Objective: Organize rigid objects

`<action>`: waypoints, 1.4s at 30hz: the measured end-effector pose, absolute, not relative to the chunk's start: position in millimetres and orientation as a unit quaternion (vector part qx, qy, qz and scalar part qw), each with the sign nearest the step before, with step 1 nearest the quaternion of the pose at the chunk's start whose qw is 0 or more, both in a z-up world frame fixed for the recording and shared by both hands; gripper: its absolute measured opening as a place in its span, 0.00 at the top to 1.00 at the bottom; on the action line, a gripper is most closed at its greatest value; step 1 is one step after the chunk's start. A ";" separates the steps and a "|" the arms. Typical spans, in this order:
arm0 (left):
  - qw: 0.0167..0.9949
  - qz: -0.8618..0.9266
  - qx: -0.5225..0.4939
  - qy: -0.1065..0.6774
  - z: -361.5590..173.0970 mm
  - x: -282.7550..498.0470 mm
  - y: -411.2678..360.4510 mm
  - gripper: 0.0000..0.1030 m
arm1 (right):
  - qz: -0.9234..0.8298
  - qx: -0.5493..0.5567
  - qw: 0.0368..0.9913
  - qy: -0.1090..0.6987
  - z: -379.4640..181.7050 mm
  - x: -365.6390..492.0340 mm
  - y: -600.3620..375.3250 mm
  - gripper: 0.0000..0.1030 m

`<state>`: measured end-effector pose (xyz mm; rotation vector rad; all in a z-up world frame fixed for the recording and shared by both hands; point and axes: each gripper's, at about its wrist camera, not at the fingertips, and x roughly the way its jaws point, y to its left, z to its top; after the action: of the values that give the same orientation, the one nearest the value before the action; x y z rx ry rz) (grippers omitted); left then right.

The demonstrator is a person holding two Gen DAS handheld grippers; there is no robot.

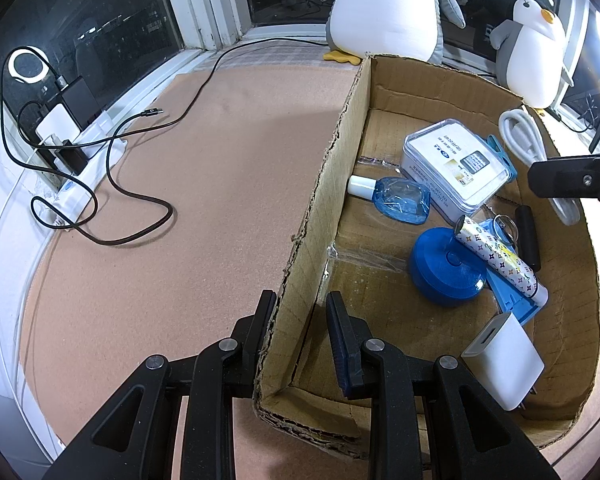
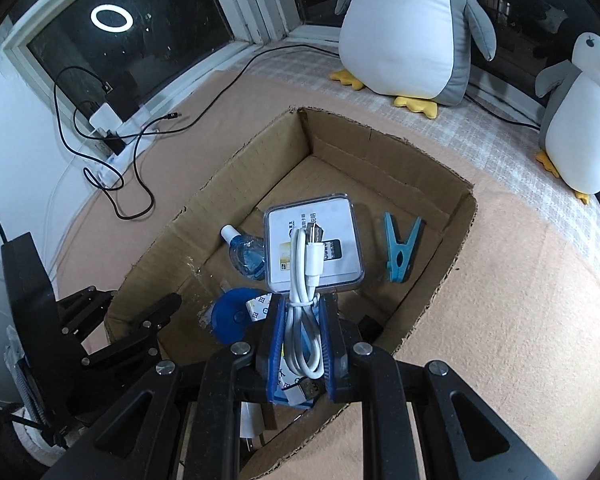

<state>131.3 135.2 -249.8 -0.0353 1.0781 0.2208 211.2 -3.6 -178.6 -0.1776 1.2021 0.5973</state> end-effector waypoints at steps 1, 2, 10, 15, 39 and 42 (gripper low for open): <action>0.852 0.105 -0.017 0.512 -249.8 131.3 135.2 0.73 | 0.275 -0.088 0.780 0.555 -179.4 210.6 -2.6 0.85; 0.852 0.105 -0.017 0.512 -249.8 131.4 135.2 0.73 | 0.275 -0.091 0.780 0.555 -180.0 210.3 -2.0 0.85; 0.852 0.105 -0.017 0.512 -249.7 131.4 135.2 0.73 | 0.279 -0.096 0.779 0.553 -182.5 208.7 1.3 0.83; 0.852 0.105 -0.017 0.512 -249.8 131.5 135.3 0.73 | 0.278 -0.100 0.781 0.550 -180.5 208.0 1.1 0.74; 0.851 0.106 -0.014 0.515 -250.8 127.6 132.2 0.70 | 0.266 -0.110 0.797 0.531 -166.1 185.0 -26.5 0.48; 0.851 0.103 -0.015 0.514 -249.1 126.7 131.9 0.62 | 0.264 -0.100 0.799 0.531 -163.4 181.7 -34.8 0.48</action>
<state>126.7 131.9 -249.1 -0.0317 1.0832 0.2172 181.7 -34.8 -163.4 -0.2151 1.1401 0.5660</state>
